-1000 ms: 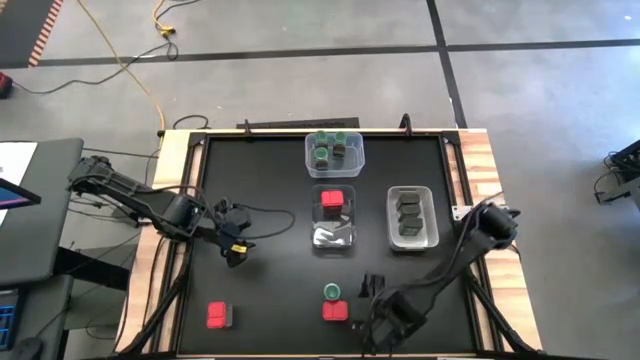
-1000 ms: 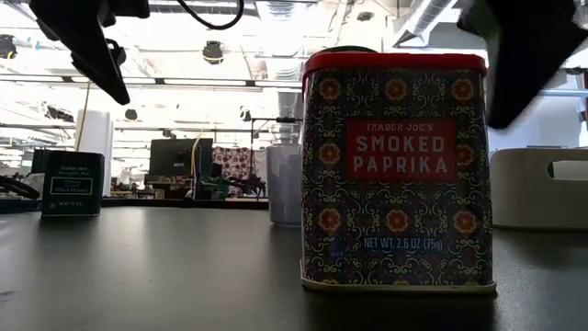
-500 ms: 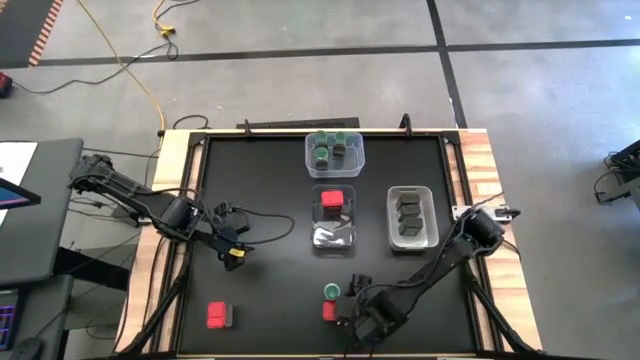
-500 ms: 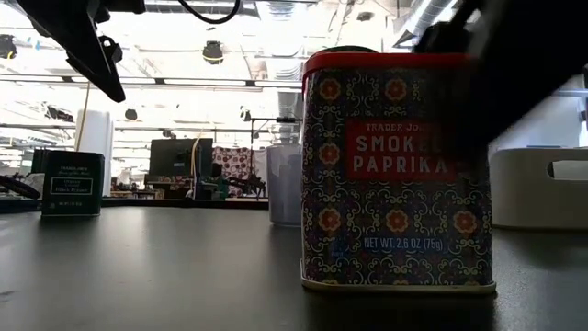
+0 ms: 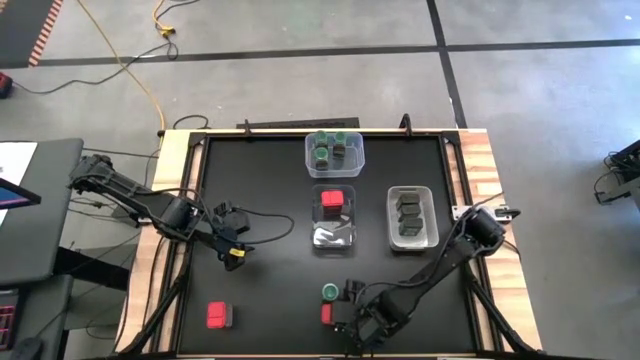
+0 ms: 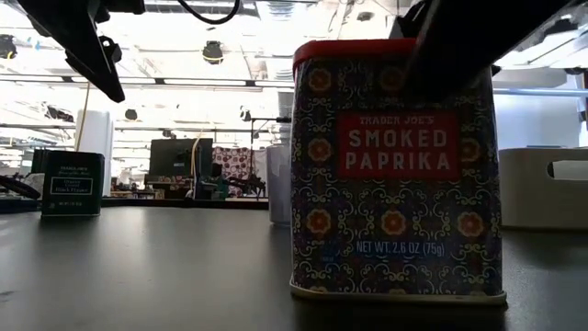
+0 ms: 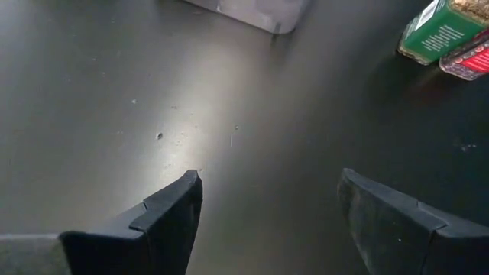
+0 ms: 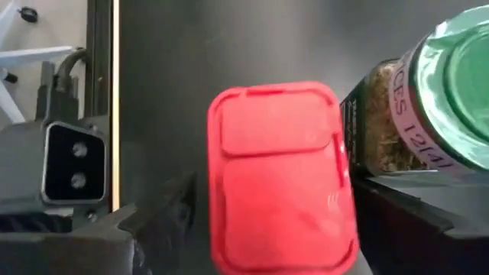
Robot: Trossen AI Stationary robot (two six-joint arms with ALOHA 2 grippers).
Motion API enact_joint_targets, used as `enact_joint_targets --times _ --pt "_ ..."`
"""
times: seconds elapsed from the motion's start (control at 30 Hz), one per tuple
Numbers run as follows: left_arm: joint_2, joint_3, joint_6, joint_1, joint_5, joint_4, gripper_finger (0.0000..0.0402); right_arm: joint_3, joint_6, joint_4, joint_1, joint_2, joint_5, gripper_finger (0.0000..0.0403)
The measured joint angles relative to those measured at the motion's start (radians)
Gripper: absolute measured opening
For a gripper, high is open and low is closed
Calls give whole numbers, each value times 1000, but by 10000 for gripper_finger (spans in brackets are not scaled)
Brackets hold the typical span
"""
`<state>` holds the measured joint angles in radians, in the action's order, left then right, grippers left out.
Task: Sort spices by type
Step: Put the red seasoning can into the black transparent bin
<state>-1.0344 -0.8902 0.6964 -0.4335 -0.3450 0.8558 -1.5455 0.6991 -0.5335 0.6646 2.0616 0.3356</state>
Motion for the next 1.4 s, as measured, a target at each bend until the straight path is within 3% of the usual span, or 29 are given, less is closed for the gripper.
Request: enact_joint_targets --times 0.63,0.8,0.97,1.17,1.4 --pt "0 0 -19 0 -1 0 292 0 -3 38 -10 4 -13 237" --pt "0 0 -19 0 -1 0 292 0 11 -19 14 -16 -30 235" --pt "0 0 -19 0 -1 0 292 0 97 -201 72 -109 -4 235" --pt "0 0 -19 0 -1 -1 292 0 170 -436 115 -271 110 235" --pt "0 0 61 0 -1 -2 292 0 -112 -489 -57 -422 166 235"
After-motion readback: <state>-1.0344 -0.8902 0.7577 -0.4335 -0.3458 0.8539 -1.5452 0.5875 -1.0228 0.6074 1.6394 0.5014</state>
